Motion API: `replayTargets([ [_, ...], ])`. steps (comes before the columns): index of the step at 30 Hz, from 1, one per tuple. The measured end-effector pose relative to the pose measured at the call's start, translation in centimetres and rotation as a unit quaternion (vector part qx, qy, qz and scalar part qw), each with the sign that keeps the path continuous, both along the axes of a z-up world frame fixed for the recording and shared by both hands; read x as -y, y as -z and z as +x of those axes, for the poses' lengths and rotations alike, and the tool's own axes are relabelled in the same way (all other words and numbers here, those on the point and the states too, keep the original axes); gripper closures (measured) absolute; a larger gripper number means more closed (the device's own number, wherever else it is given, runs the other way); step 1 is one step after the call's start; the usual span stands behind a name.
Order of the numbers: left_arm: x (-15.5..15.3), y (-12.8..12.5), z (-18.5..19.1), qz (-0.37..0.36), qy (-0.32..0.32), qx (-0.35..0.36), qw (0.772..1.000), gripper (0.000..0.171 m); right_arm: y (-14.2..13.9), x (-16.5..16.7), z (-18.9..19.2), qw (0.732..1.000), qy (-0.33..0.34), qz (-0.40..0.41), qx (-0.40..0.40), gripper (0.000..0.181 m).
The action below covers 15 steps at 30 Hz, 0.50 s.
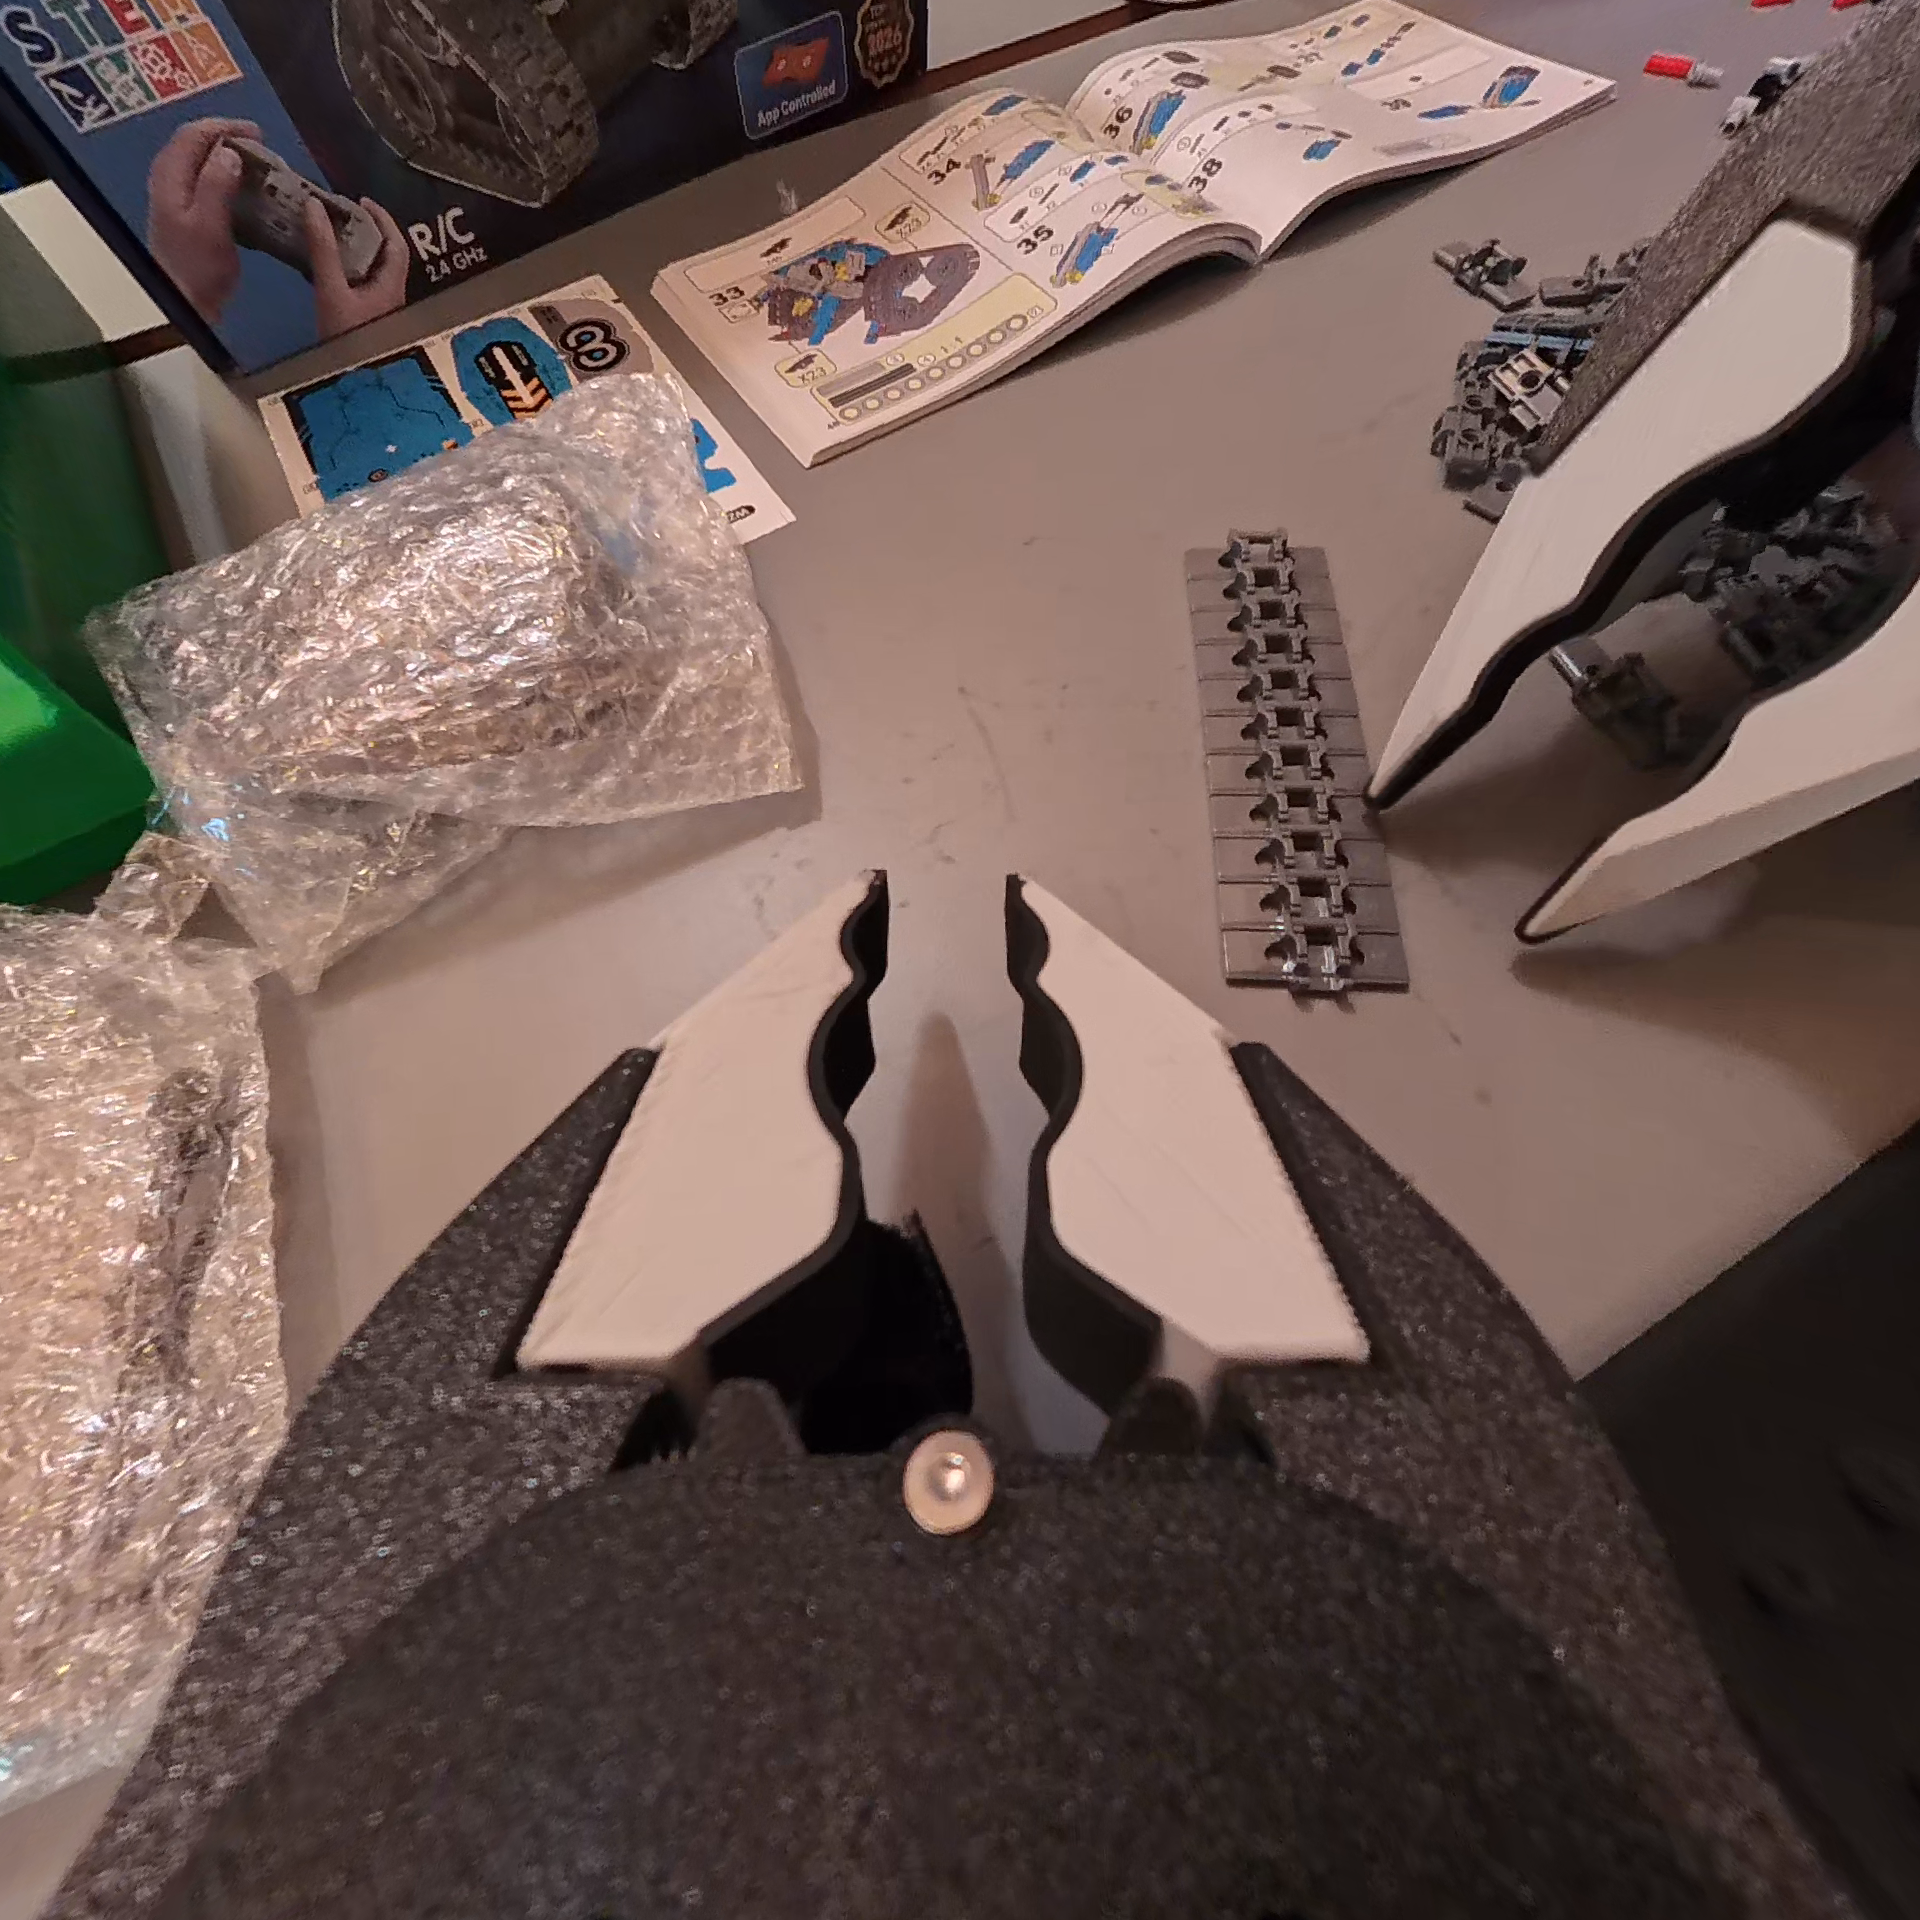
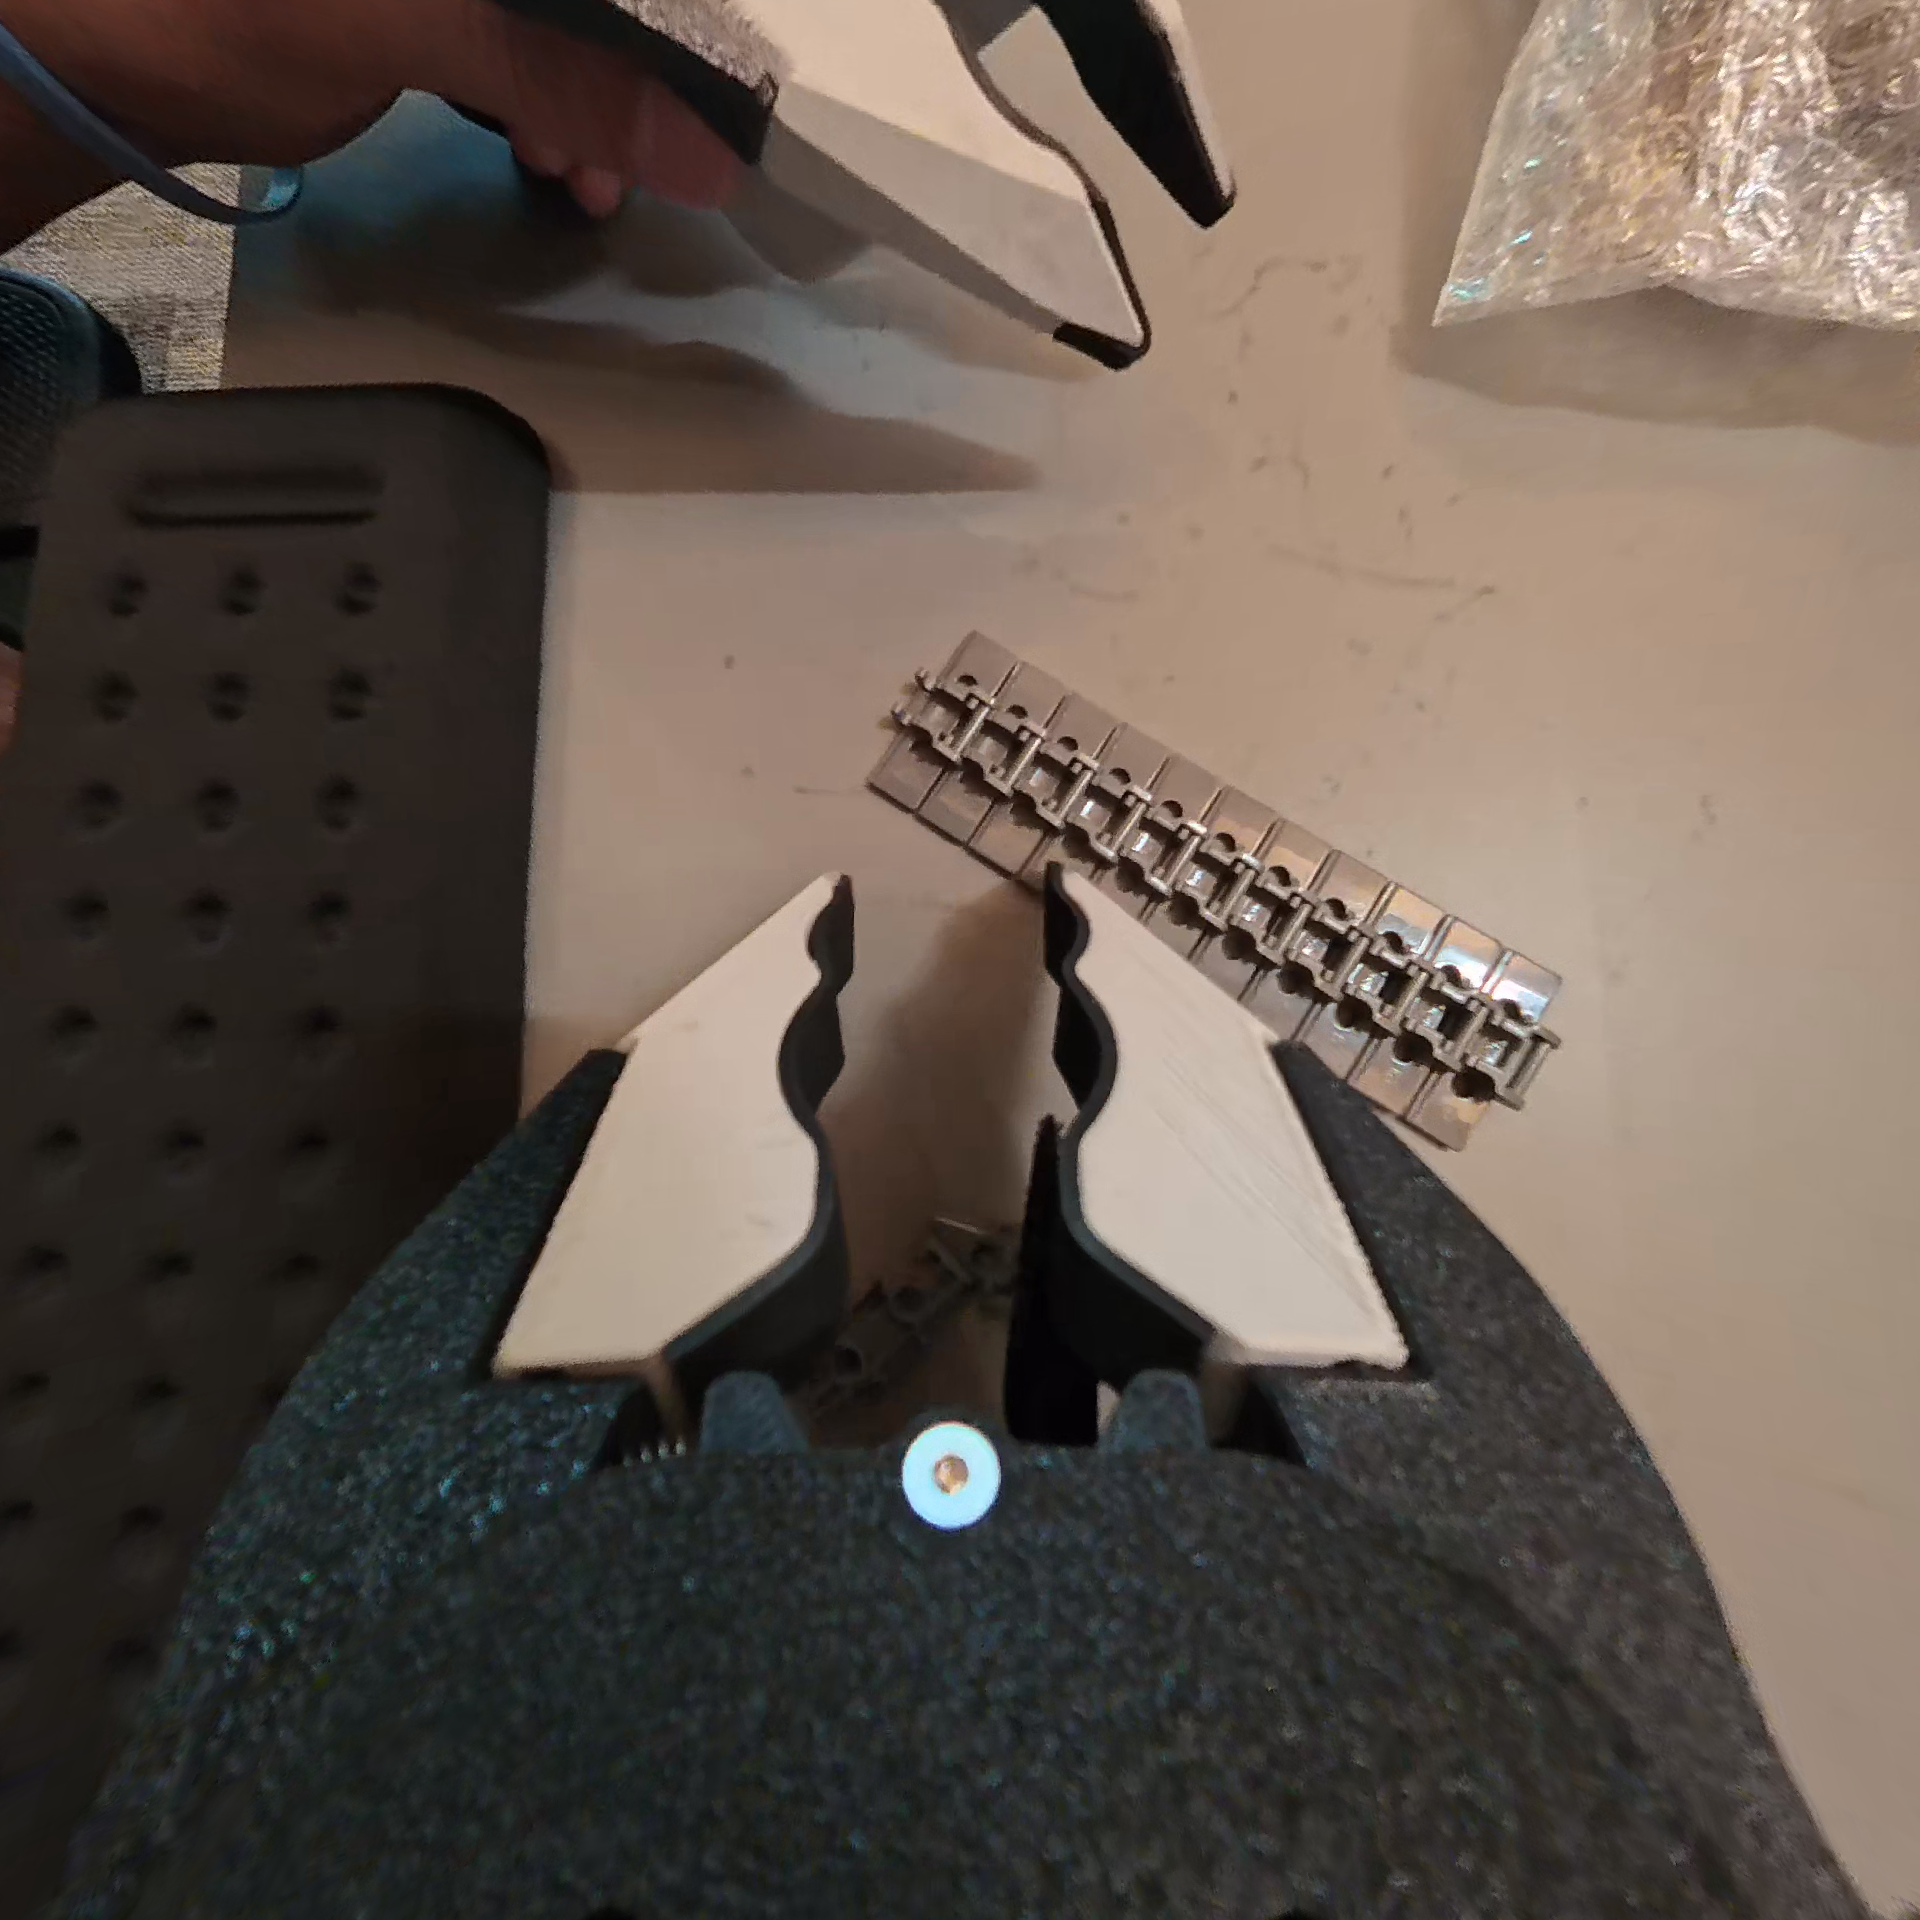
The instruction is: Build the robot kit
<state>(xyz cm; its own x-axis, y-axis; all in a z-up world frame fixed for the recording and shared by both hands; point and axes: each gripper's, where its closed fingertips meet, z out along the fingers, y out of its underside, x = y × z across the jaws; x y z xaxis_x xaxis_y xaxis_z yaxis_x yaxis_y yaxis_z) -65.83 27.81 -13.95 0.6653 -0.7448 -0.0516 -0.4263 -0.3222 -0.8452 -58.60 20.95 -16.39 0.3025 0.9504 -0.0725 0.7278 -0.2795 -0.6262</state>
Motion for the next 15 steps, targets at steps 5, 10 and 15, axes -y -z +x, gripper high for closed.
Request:
replayTargets([
  [5,-0.1,-0.2,-0.2,0.007,-0.007,0.003,1.000,0.150,0.3,0.1,-0.1,1.000,-0.009,0.005,0.014,0.145],
  [10,-0.2,-0.3,-0.2,0.003,-0.008,0.010,1.000,0.150,-0.3,-0.9,0.4,1.000,0.008,0.013,0.007,0.145],
  [15,-0.2,-0.3,-0.2,0.003,-0.007,0.009,1.000,0.150,0.4,-0.8,0.8,1.000,0.009,0.003,0.015,0.145],
])
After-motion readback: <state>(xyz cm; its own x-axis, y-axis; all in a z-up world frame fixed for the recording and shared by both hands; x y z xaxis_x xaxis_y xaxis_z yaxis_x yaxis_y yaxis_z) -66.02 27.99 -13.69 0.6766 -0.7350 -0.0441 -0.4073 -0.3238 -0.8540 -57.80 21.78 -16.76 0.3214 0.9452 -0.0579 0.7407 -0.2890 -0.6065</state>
